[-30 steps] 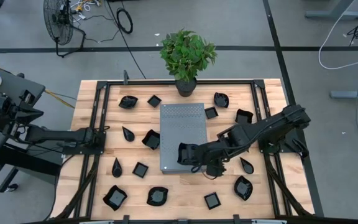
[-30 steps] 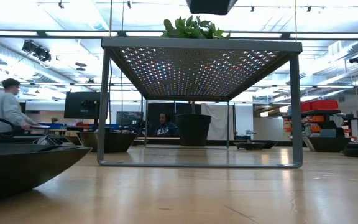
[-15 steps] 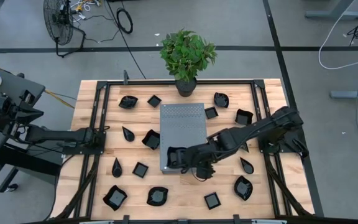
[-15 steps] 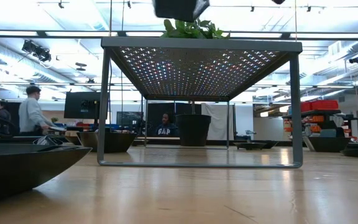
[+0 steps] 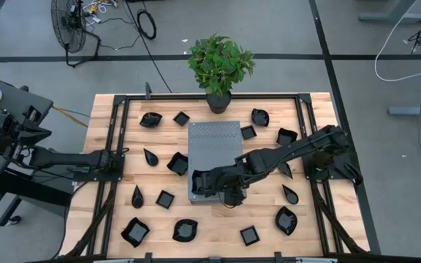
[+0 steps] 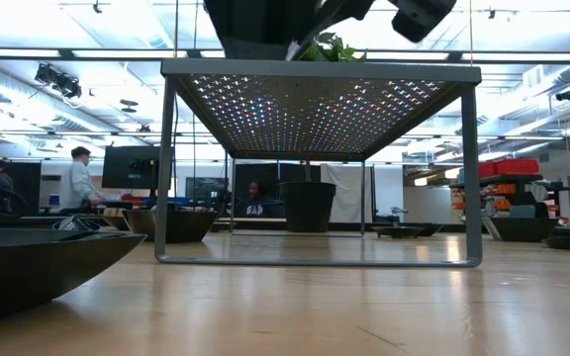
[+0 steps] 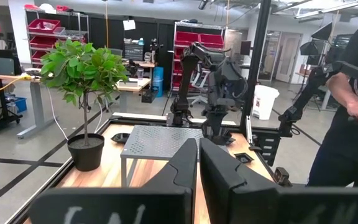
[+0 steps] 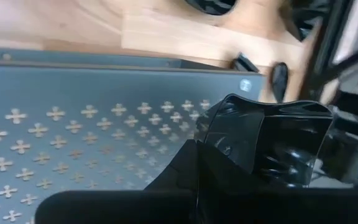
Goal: Pick & Place Mini shaped plates
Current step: Put the black bowl on the shelf
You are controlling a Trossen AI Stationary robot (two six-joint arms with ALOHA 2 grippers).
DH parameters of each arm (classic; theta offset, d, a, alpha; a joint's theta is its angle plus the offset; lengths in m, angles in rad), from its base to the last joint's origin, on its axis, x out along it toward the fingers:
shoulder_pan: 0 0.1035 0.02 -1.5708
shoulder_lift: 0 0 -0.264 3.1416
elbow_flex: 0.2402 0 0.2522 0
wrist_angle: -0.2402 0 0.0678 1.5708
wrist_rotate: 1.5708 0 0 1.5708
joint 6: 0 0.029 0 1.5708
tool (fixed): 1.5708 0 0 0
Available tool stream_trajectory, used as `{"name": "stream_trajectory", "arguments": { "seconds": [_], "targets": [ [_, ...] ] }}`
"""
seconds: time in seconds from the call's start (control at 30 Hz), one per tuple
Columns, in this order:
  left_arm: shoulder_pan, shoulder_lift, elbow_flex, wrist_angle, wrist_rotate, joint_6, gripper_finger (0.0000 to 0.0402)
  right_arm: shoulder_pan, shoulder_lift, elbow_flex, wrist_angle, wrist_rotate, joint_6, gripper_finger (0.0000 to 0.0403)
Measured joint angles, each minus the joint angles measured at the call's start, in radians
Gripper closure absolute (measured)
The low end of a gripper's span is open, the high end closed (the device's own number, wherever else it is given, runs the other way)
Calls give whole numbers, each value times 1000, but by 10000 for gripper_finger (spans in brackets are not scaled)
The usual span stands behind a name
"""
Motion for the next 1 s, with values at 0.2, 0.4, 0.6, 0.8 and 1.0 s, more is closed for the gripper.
{"name": "stream_trajectory", "arguments": {
  "seconds": [0.2,0.4,0.6,0.8,1.0],
  "targets": [
    [0,0,0,0,0,-1,378,-3,9,-2,-5,0,-5,400],
    [0,0,0,0,0,0,378,-16,15,-2,-10,0,-3,400],
    [0,0,0,0,0,-1,378,-21,22,-2,-21,0,-3,400],
    [0,0,0,0,0,0,378,-20,22,-2,-22,0,-3,399],
    [0,0,0,0,0,-1,378,-20,22,-2,-21,0,6,397]
  ]
}}
